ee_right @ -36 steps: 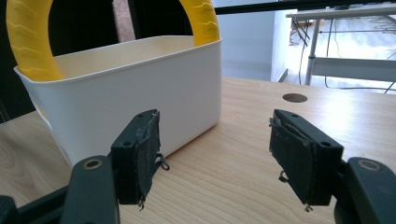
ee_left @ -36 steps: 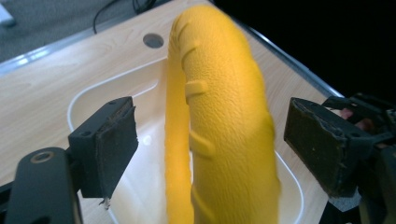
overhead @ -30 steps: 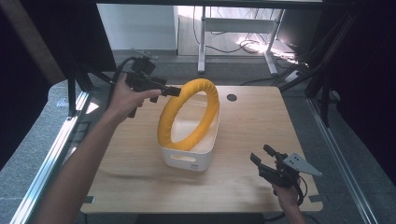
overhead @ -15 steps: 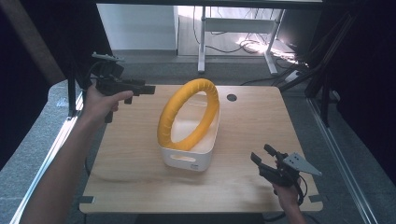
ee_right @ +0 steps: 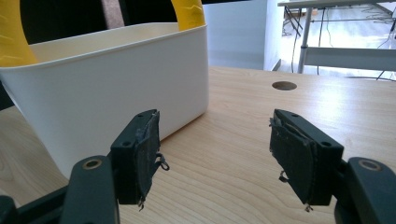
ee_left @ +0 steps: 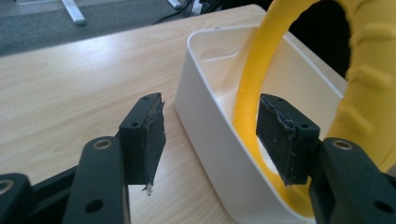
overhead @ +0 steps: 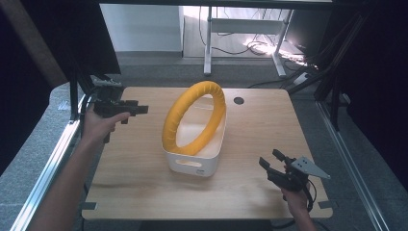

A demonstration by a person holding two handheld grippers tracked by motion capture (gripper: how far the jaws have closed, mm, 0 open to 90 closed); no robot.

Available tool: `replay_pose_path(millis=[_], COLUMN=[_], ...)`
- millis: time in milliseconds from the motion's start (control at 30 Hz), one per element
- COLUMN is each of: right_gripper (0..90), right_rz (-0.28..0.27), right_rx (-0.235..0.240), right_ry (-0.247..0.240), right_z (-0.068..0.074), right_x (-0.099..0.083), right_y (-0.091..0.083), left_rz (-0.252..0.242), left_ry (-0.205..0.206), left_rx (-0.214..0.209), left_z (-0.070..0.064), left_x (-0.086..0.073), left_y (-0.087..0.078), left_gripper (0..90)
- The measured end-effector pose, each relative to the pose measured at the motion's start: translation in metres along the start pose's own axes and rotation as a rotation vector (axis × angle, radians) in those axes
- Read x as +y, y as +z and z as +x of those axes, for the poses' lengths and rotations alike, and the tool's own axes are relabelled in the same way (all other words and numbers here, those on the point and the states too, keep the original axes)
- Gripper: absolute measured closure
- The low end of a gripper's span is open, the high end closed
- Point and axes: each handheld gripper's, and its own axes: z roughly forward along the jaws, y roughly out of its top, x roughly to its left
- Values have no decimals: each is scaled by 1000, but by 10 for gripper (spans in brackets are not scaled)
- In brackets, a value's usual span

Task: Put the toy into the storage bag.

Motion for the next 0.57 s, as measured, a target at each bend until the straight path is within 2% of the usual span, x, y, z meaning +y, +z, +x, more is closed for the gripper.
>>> replay_pose_path(millis=[300, 567], right_gripper=[335, 336], right_rz=[11, 14], right_rx=[-6, -7], right_ry=[4, 3], right_z=[-4, -5], right_x=[-2, -2], right_y=[2, 2], left_rz=[20, 16], left_ry=[-30, -34], left_rx=[-7, -12], left_z=[9, 11], left_x=[-28, -31], left_y=[16, 17], left_gripper=[419, 418])
